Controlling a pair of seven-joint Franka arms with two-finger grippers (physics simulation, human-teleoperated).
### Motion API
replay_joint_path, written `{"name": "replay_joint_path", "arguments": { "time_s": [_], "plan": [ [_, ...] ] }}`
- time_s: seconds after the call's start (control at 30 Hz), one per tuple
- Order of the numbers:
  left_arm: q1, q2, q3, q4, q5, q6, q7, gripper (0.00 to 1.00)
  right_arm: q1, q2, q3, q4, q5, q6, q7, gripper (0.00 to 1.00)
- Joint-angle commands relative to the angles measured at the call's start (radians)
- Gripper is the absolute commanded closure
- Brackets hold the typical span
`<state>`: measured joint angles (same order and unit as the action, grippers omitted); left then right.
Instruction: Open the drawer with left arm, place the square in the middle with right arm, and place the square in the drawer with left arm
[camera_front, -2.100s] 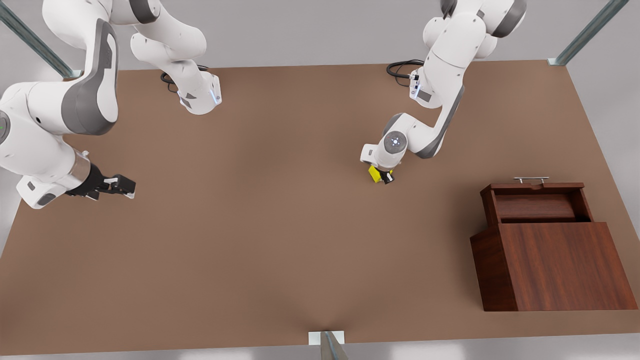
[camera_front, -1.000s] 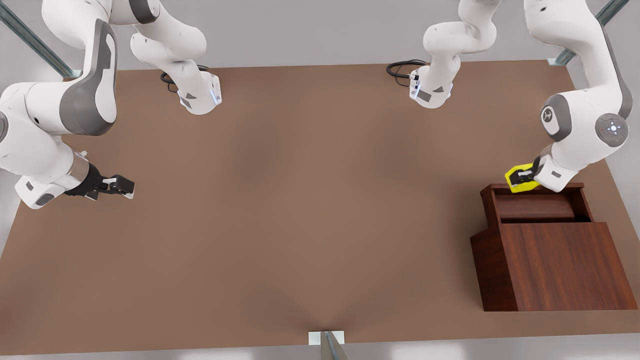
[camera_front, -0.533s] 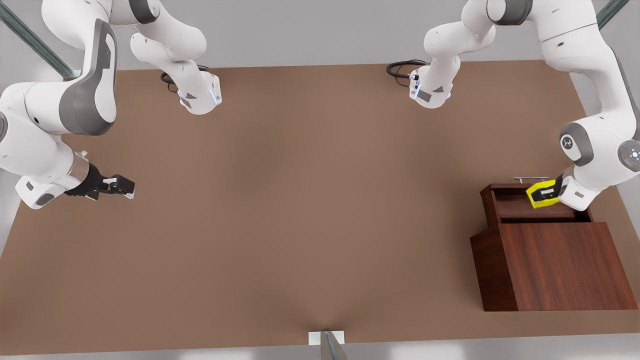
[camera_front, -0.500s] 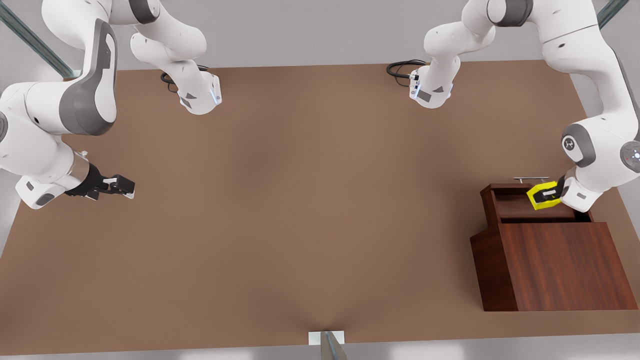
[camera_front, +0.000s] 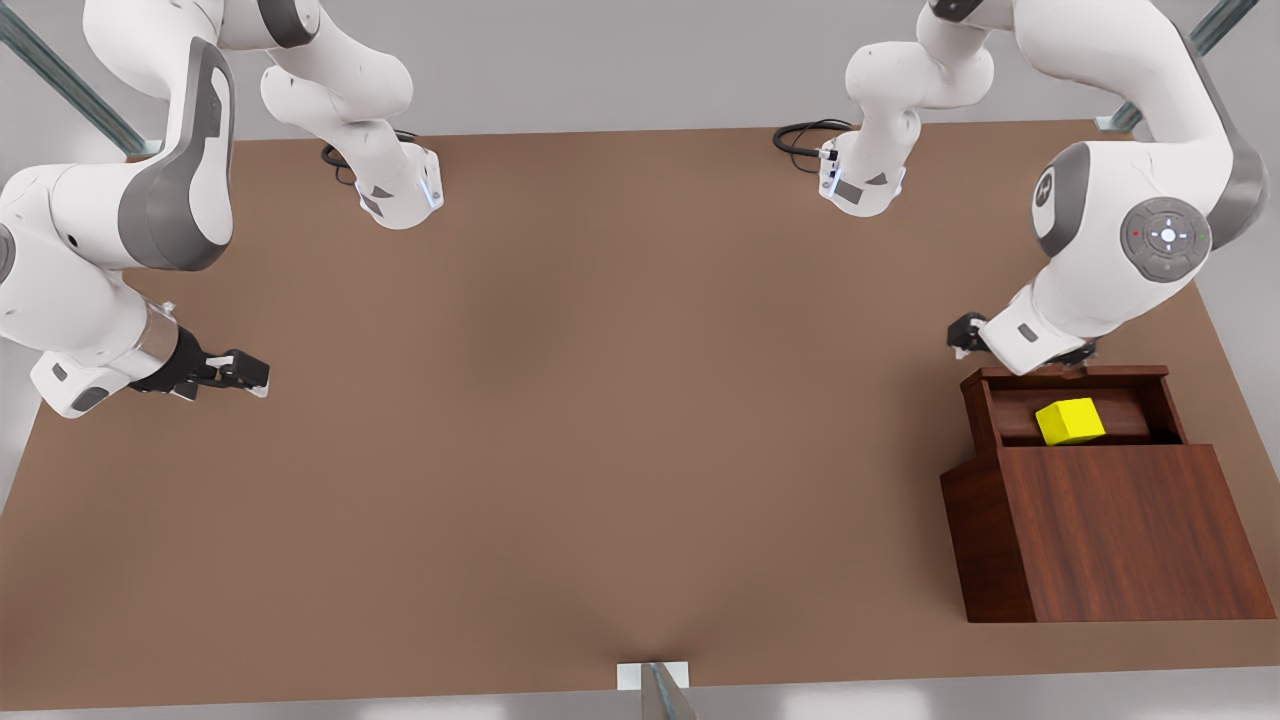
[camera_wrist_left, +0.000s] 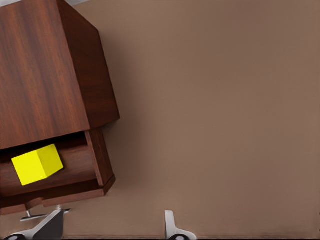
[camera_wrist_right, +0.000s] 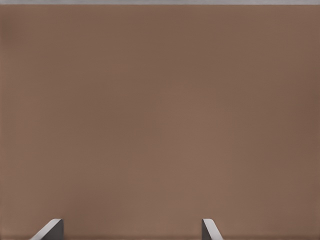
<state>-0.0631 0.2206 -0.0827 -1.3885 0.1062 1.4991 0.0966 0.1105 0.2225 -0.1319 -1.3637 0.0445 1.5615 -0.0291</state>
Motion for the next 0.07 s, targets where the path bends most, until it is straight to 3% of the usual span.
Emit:
{"name": "replay_joint_path", "arguments": {
  "time_s": [0.0,0.03],
  "plan": [
    [0.000,0.000,0.000,0.000,0.003,0.000,0.000,0.00,0.000,0.000,0.000,0.000,0.000,-0.001,0.000,0.00],
    [0.000,0.003,0.000,0.000,0.003,0.000,0.000,0.00,0.000,0.000,0.000,0.000,0.000,0.000,0.000,0.00]
  ]
}}
